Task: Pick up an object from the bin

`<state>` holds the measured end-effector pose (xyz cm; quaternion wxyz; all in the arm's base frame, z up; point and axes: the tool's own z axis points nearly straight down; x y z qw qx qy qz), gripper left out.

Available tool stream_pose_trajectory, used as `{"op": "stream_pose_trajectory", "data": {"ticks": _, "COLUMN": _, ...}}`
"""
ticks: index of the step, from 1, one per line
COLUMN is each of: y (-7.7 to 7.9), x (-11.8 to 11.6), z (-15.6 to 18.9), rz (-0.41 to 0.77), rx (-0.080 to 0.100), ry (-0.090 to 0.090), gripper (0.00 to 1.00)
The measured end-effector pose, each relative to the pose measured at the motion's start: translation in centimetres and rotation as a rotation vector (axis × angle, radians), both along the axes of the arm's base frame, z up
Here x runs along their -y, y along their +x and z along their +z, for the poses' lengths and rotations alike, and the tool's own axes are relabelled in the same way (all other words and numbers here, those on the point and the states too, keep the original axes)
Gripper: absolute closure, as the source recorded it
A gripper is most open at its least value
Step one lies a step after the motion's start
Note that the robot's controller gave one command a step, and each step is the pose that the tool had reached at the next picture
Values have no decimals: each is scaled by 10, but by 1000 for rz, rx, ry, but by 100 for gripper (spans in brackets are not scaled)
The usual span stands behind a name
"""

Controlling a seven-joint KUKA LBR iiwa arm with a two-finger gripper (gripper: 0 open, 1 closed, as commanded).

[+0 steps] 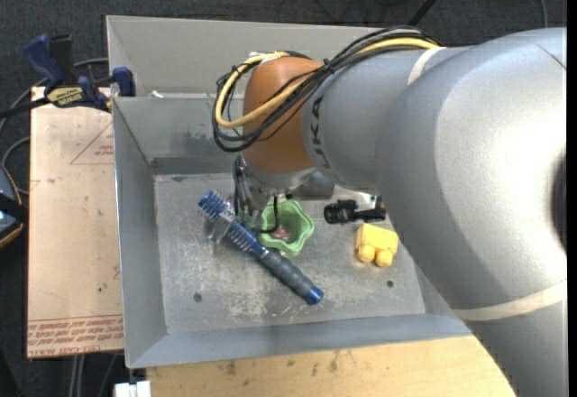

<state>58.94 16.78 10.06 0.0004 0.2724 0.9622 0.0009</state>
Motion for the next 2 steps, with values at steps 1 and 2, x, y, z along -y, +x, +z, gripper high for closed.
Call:
{"op": "stream_pose_trajectory", "data": {"ticks": 1, "y": 0, "x": 0, "z": 13, "rz": 2, "rx": -1, "ry": 0, "gripper": 100}}
{"op": "stream_pose_trajectory", "data": {"ticks": 2, "y": 0, "x": 0, "z": 36, "rz": 4, "rx": 0, "ry": 0, "gripper": 100}}
